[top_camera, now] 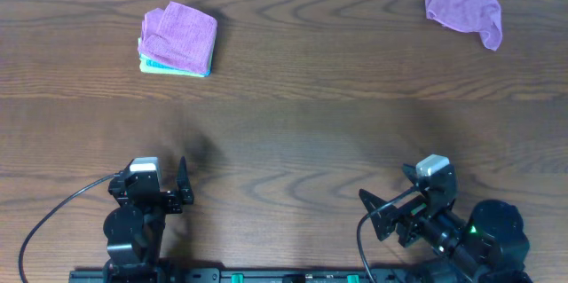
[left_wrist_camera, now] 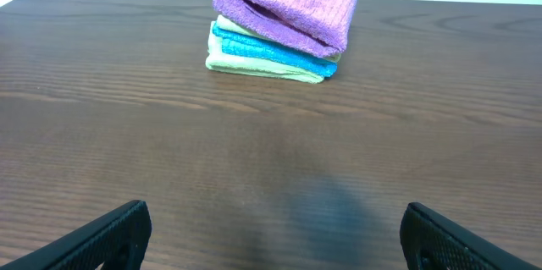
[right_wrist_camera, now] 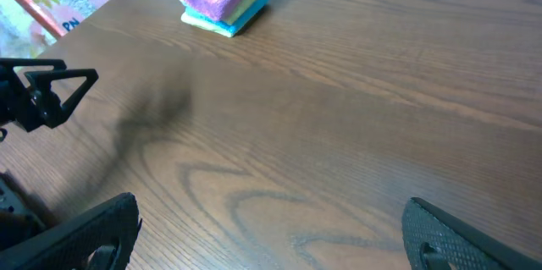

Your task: Fold the cloth

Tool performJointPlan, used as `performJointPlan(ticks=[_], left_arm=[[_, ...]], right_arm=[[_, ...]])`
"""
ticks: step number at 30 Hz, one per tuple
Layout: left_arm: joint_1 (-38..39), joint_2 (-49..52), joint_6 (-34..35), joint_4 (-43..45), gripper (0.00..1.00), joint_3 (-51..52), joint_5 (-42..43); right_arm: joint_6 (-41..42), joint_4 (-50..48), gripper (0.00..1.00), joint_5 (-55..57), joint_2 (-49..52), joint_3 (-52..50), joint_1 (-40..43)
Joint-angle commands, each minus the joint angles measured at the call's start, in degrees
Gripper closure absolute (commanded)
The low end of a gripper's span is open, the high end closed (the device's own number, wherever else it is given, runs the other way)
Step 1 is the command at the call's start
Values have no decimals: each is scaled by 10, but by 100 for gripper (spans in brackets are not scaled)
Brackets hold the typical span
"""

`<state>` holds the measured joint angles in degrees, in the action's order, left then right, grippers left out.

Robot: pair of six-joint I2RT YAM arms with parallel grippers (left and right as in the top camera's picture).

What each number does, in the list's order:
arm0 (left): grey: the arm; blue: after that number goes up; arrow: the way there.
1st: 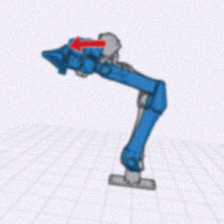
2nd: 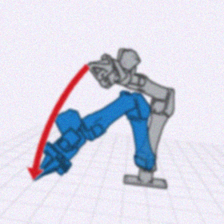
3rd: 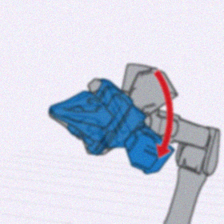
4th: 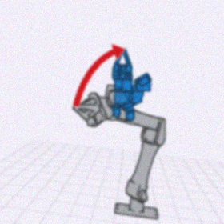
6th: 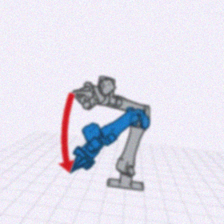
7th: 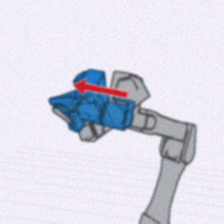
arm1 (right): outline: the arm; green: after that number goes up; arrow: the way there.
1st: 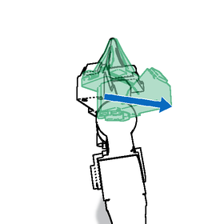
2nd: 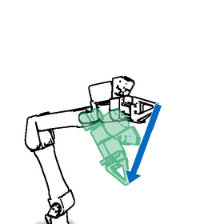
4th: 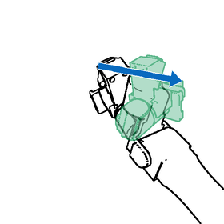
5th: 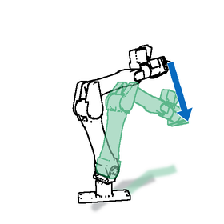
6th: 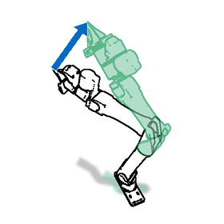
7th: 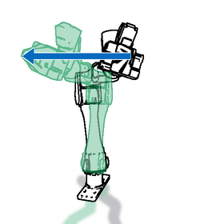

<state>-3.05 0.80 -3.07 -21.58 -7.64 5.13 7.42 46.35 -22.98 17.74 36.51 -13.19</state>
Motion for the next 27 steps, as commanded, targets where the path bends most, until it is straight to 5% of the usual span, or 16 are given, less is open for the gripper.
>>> performJointPlan(ticks=[1, 14, 27], left_arm=[[1, -5, -8, -7, 5, 11, -12], [1, -5, -8, -7, 5, 11, -12], [1, -5, -8, -7, 5, 11, -12]], right_arm=[[7, 0, 1, -4, -2, -2, 3], [7, 18, 1, 57, -7, -15, 8], [-106, -92, 1, 142, -171, -255, 75]])
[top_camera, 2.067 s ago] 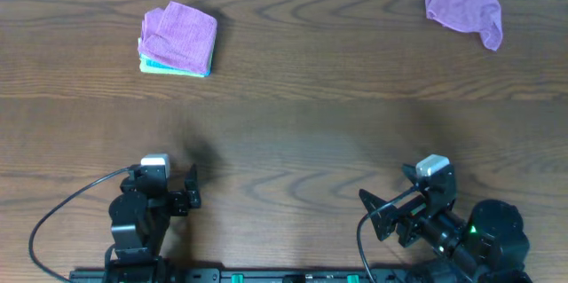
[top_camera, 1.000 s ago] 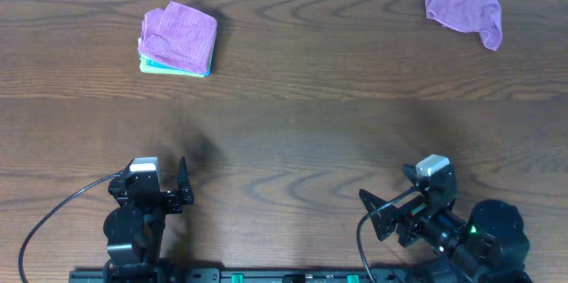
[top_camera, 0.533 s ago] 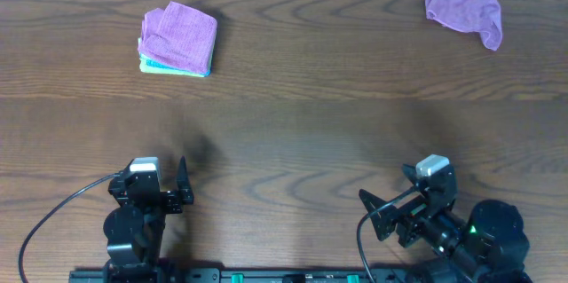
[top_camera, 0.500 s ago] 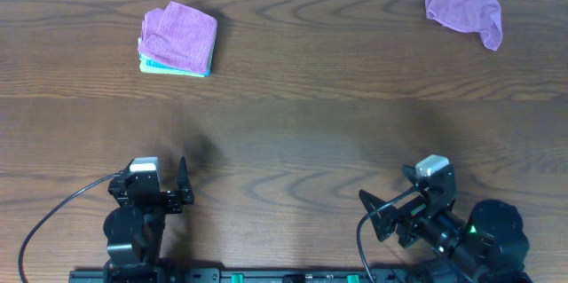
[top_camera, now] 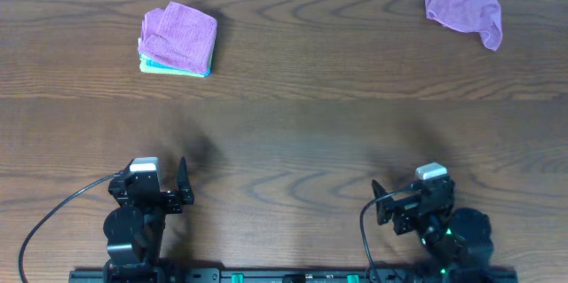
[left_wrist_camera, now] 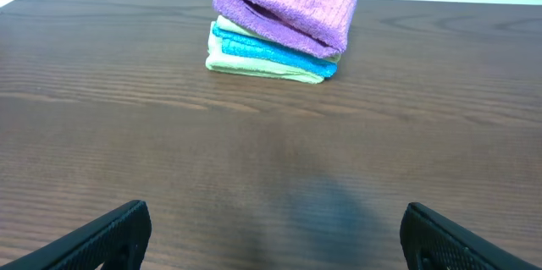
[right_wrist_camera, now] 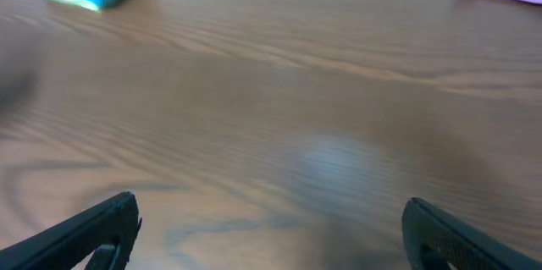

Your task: Fold the cloth

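Note:
A crumpled purple cloth (top_camera: 461, 6) lies at the far right corner of the table; its edge shows in the right wrist view as the purple cloth. My left gripper (top_camera: 148, 181) sits near the front edge at the left, open, its fingers (left_wrist_camera: 93, 240) wide apart with only bare wood between them. My right gripper (top_camera: 426, 192) sits near the front edge at the right, also open and holding nothing, fingers (right_wrist_camera: 93, 232) spread. Both grippers are far from the cloth.
A stack of folded cloths (top_camera: 177, 39), purple on top of blue and pale green, rests at the far left; it is straight ahead of the left gripper (left_wrist_camera: 284, 24) and shows at the top left of the right wrist view. Dark wooden table (top_camera: 293, 123).
My right arm has turned from pointing left towards the folded stack to pointing straight across the table, and has drawn back towards its base. The left arm and both cloths have not moved.

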Tool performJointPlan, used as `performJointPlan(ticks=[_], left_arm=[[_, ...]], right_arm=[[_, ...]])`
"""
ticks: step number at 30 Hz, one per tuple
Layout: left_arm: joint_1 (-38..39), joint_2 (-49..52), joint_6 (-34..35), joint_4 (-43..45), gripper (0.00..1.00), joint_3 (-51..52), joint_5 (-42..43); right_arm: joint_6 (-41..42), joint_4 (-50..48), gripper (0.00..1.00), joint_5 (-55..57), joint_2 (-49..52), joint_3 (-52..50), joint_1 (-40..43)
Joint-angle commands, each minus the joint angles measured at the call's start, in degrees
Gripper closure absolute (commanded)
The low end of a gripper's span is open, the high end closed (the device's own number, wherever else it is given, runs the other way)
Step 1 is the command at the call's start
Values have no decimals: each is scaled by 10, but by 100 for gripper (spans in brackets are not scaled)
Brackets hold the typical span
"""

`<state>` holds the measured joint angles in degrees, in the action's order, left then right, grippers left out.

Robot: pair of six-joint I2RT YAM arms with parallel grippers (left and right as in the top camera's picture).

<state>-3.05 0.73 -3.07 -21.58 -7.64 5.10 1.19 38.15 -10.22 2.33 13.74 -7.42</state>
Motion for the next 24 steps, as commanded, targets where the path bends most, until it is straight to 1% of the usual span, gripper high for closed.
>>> performJointPlan(ticks=[1, 6, 15, 21, 24], left_arm=[[1, -5, -8, -7, 5, 11, -12], [1, -5, -8, -7, 5, 11, -12], [1, -5, -8, -7, 5, 11, -12], [1, -5, -8, -7, 5, 11, -12], [1, -5, -8, -7, 5, 11, -12]], right_arm=[[-48, -17, 1, 14, -19, -40, 25], [-99, -27, 1, 42, -20, -48, 53], [-102, 13, 1, 82, -20, -47, 66], [-76, 35, 1, 103, -20, -47, 66], [-29, 36, 1, 122, -20, -46, 66]])
